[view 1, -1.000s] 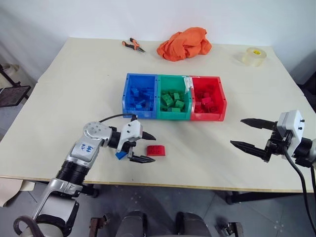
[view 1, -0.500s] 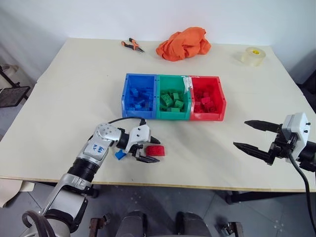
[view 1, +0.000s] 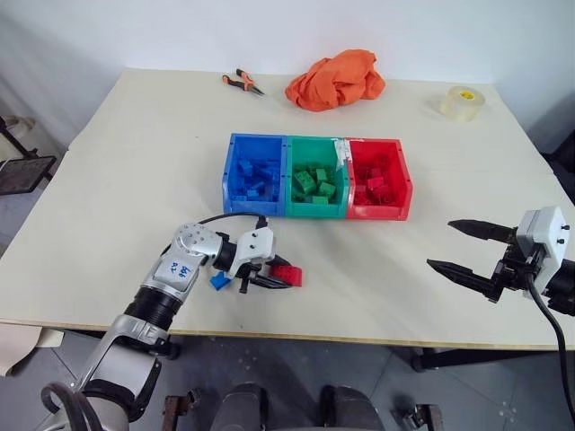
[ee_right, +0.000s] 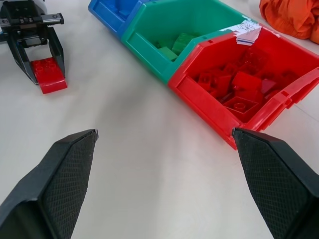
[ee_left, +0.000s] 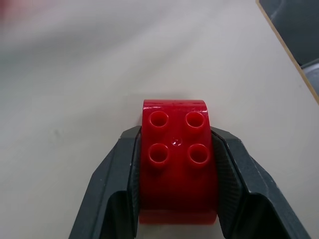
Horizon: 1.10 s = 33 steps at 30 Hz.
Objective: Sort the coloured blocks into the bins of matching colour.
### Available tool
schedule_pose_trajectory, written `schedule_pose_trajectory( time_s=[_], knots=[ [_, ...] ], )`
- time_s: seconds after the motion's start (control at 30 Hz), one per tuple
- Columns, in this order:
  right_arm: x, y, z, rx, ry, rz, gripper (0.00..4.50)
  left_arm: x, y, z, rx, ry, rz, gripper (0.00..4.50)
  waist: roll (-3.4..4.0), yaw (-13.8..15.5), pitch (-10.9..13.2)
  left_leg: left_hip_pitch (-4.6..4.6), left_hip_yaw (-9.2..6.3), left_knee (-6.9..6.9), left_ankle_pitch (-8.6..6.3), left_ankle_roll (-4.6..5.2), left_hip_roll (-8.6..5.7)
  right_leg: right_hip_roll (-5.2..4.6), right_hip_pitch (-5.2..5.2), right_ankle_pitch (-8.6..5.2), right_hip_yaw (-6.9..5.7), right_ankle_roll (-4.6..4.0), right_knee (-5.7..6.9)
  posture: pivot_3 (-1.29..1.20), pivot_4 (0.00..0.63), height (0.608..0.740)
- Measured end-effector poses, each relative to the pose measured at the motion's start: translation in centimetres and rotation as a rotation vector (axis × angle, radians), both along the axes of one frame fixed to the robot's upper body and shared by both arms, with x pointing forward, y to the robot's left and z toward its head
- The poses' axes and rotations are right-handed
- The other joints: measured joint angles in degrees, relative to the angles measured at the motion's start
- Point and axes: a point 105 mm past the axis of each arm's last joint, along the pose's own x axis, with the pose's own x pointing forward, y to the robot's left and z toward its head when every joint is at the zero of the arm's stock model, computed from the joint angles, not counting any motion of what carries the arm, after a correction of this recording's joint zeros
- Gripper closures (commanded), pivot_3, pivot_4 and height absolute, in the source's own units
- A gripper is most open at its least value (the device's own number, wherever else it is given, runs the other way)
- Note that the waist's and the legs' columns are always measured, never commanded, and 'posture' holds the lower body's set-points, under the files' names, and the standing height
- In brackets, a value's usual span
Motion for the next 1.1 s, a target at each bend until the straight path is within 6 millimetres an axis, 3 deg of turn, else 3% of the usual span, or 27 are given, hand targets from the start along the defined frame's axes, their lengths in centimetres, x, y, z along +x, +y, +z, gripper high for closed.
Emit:
schedule_pose_trajectory(
  time_s=[0.2,0.47,0.83,1.1],
  knots=[
    [-0.1,0.3,-0.5,0.029,-0.013,-0.017,0.00,3.0,-4.8,4.6,-0.155,-0.091,0.050,2.99,-0.02,0.6,0.0,0.00,0.06,0.00,-0.01,0.03,-0.05,-0.01,-0.01,0.03,0.01,0.06,-0.01,0.00,0.150,0.740],
    [-1.0,0.8,-1.5,0.063,-0.016,-0.053,0.00,7.0,-10.9,9.2,-0.277,-0.181,0.195,2.99,-0.09,1.1,0.0,-0.04,0.15,-0.04,-0.03,0.13,-0.17,-0.07,-0.06,0.07,0.01,0.15,-0.07,0.00,0.150,0.740],
    [-1.7,0.8,-1.5,0.064,-0.029,-0.091,0.00,8.6,-13.7,11.0,-0.373,-0.172,0.390,2.99,-0.10,1.0,0.0,-0.04,0.15,-0.05,-0.03,0.14,-0.39,-0.09,-0.09,0.08,0.01,0.15,-0.08,0.00,0.150,0.740],
    [-1.6,0.9,-1.2,0.064,-0.042,-0.091,0.00,8.7,-14.6,11.6,-0.404,-0.164,0.434,0.49,-0.10,1.0,0.0,-0.03,0.16,-0.04,-0.03,0.14,-0.44,-0.10,-0.08,0.08,0.02,0.15,-0.08,0.00,0.150,0.740]
  ],
)
